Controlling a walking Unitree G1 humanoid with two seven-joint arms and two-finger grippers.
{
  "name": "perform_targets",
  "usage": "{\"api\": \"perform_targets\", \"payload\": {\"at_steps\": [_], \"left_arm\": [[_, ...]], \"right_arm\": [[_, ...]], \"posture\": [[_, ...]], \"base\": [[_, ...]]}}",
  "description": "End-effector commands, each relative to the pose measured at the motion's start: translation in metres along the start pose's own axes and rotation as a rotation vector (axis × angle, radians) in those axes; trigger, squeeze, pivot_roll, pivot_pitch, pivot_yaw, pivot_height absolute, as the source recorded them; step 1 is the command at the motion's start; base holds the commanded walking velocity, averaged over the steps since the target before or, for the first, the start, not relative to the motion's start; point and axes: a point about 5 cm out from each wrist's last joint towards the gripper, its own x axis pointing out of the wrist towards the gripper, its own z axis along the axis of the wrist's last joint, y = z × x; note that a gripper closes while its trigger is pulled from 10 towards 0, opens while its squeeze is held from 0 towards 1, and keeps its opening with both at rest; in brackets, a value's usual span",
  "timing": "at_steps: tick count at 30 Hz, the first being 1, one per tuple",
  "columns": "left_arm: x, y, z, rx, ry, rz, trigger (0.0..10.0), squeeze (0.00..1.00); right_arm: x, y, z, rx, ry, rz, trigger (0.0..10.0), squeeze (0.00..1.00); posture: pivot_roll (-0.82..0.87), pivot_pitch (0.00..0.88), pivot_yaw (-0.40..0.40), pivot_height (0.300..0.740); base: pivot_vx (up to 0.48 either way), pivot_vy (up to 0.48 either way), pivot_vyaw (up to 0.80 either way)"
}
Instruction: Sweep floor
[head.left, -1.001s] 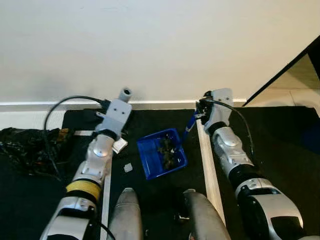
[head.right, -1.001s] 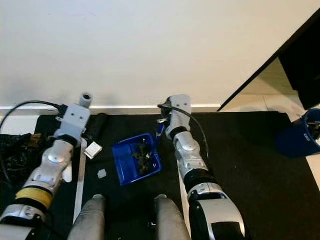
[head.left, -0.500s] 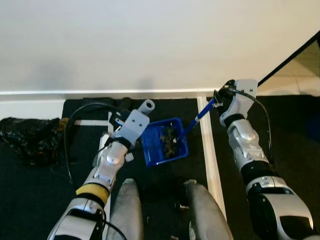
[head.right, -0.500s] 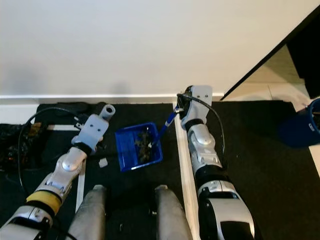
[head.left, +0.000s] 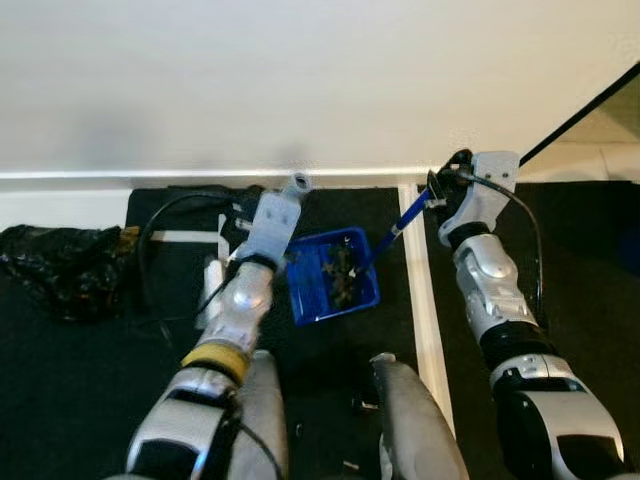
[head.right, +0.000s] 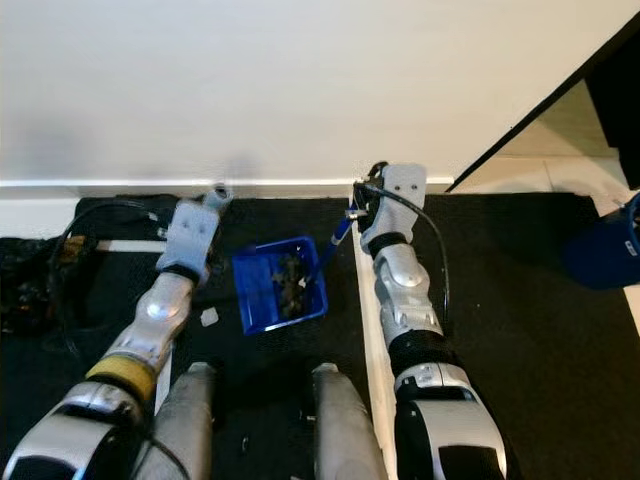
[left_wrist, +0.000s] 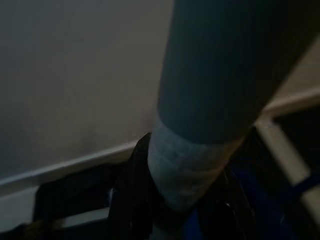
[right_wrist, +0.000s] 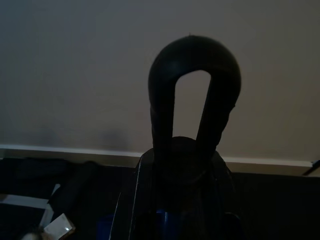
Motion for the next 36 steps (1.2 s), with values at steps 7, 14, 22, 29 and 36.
{"api": "perform_targets", "payload": {"at_steps": [7, 14, 22, 29, 36], "left_arm": [[0.019, -0.051, 0.029, -0.215, 0.021, -0.028, 10.0, 0.0], [0.025, -0.051, 0.034, -0.188, 0.029, -0.036, 10.0, 0.0], [0.026, -0.034, 0.027, -0.114, 0.032, -0.014, 10.0, 0.0], [0.031, -0.012, 0.031, -0.046, 0.024, -0.045, 10.0, 0.0], [0.031, 0.049, 0.057, 0.177, 0.039, -0.257, 10.0, 0.0]], "right_arm": [[-0.033, 0.019, -0.067, -0.006, 0.335, 0.18, 10.0, 0.0], [-0.021, 0.036, -0.051, -0.075, 0.281, 0.332, 10.0, 0.0], [-0.017, 0.044, -0.048, -0.147, 0.287, 0.418, 10.0, 0.0], [-0.016, 0.049, -0.048, -0.162, 0.295, 0.447, 10.0, 0.0], [-0.019, 0.05, -0.053, -0.157, 0.316, 0.451, 10.0, 0.0]], "posture": [[-0.01, 0.386, -0.098, 0.74], [-0.01, 0.376, -0.101, 0.74], [0.0, 0.375, -0.117, 0.74], [0.01, 0.372, -0.119, 0.74], [0.01, 0.372, -0.12, 0.74]], "base": [[0.0, 0.0, 0.0], [0.0, 0.0, 0.0], [0.0, 0.0, 0.0], [0.0, 0.0, 0.0], [0.0, 0.0, 0.0]]}}
